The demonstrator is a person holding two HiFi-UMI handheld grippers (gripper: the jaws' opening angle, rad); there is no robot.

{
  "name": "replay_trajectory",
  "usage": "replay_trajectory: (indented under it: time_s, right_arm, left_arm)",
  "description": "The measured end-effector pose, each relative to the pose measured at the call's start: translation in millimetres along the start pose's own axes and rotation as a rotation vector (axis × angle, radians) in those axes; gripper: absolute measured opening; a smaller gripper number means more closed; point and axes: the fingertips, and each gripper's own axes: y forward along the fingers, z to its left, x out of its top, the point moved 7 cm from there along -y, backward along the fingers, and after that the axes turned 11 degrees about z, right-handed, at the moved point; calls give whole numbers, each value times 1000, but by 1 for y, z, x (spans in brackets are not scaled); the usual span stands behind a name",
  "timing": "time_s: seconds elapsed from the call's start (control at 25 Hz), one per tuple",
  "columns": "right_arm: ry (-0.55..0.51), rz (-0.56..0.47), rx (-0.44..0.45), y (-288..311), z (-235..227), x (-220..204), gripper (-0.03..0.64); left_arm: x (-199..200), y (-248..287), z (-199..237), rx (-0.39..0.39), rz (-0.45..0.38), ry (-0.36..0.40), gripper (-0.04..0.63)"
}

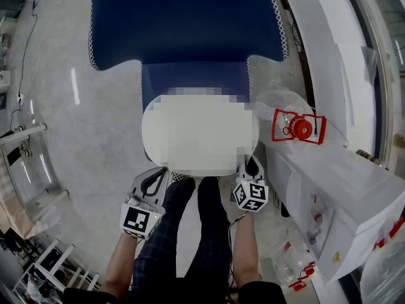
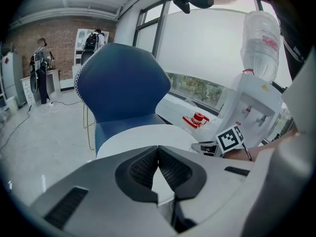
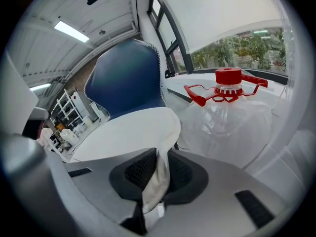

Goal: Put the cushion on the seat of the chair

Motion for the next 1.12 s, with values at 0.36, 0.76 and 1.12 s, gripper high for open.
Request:
replay_trajectory:
  time_s: [0.36, 0.76, 1.12]
  right_arm:
    - [52, 8, 6, -7, -3, 3, 71]
    - [24, -1, -26, -25, -7, 14, 233]
    - [20, -8, -40, -47, -2, 26, 238]
  left_arm:
    - [5, -6, -6, -4, -31, -1, 18]
    - [12, -21, -12, -9, 4, 18, 19]
    - [28, -34, -14, -10, -33, 30, 18]
